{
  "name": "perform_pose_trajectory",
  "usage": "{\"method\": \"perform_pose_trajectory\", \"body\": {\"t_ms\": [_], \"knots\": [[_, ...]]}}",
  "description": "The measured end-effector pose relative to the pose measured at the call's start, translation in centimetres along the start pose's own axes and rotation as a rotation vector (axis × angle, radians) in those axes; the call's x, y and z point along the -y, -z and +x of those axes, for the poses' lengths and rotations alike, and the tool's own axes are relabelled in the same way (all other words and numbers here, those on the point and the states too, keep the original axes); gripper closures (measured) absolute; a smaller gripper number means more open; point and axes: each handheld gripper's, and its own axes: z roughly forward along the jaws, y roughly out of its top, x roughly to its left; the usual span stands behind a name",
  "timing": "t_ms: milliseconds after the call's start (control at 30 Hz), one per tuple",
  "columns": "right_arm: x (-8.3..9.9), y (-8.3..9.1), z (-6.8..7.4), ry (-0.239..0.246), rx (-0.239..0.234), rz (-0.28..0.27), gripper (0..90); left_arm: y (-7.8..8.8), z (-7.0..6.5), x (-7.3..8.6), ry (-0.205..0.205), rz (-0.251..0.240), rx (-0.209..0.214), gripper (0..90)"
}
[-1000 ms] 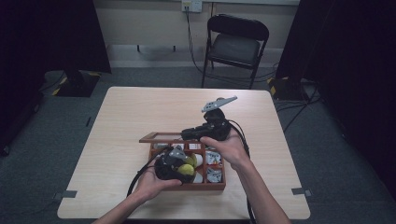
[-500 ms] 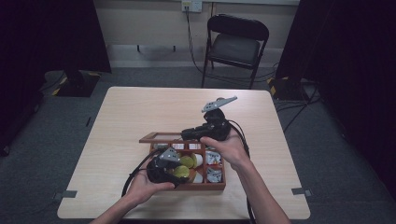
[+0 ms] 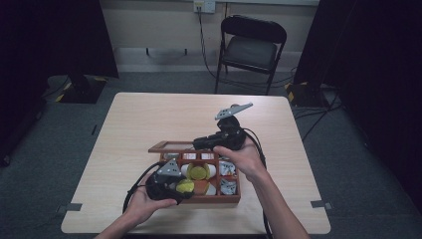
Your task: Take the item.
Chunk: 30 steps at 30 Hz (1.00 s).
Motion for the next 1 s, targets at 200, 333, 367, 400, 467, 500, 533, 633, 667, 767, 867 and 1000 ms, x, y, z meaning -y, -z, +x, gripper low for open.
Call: {"method": "perform_pose_trajectory", "body": {"t_ms": [200, 333, 367, 400, 467, 500, 533, 633, 667, 767, 867, 1000], "knots": [[0.0, 0.0, 0.0, 0.000, 0.000, 0.000, 81.7, 1.3, 0.7, 0.8, 0.027, -0.025, -0.031, 38.5], [0.0, 0.0, 0.0, 0.001, 0.001, 0.000, 81.7, 1.5, 0.9, 1.5, 0.038, -0.042, -0.020, 38.5], [0.0, 0.0, 0.0, 0.000, 0.000, 0.000, 81.7, 1.6, 0.9, 1.6, 0.043, -0.042, -0.023, 38.5], [0.0, 0.0, 0.0, 0.000, 0.000, 0.000, 81.6, 1.8, 0.9, 1.7, 0.042, -0.047, -0.023, 38.5], [0.0, 0.0, 0.0, 0.000, 0.000, 0.000, 81.6, 2.1, 0.9, 1.7, 0.044, -0.056, -0.025, 38.5], [0.0, 0.0, 0.0, 0.000, 0.000, 0.000, 81.7, 2.4, 1.1, 1.8, 0.048, -0.059, -0.024, 38.5], [0.0, 0.0, 0.0, 0.000, 0.001, 0.000, 81.6, 2.8, 1.3, 1.9, 0.057, -0.068, -0.032, 38.5], [0.0, 0.0, 0.0, 0.001, 0.001, 0.000, 81.7, 3.9, 2.0, 1.7, 0.074, -0.101, -0.048, 38.5], [0.0, 0.0, 0.0, 0.000, 0.001, 0.000, 81.7, 4.2, 2.1, 1.7, 0.079, -0.107, -0.050, 38.5], [0.1, 0.0, 0.0, -0.002, -0.001, 0.000, 81.6, 4.8, 2.5, 1.7, 0.082, -0.122, -0.058, 38.5], [0.1, 0.0, 0.0, -0.002, 0.000, 0.000, 81.6, 5.2, 2.8, 1.9, 0.089, -0.128, -0.061, 38.5], [0.1, 0.0, 0.0, -0.002, 0.000, 0.000, 81.6, 5.8, 3.1, 1.9, 0.093, -0.142, -0.068, 38.5]]}}
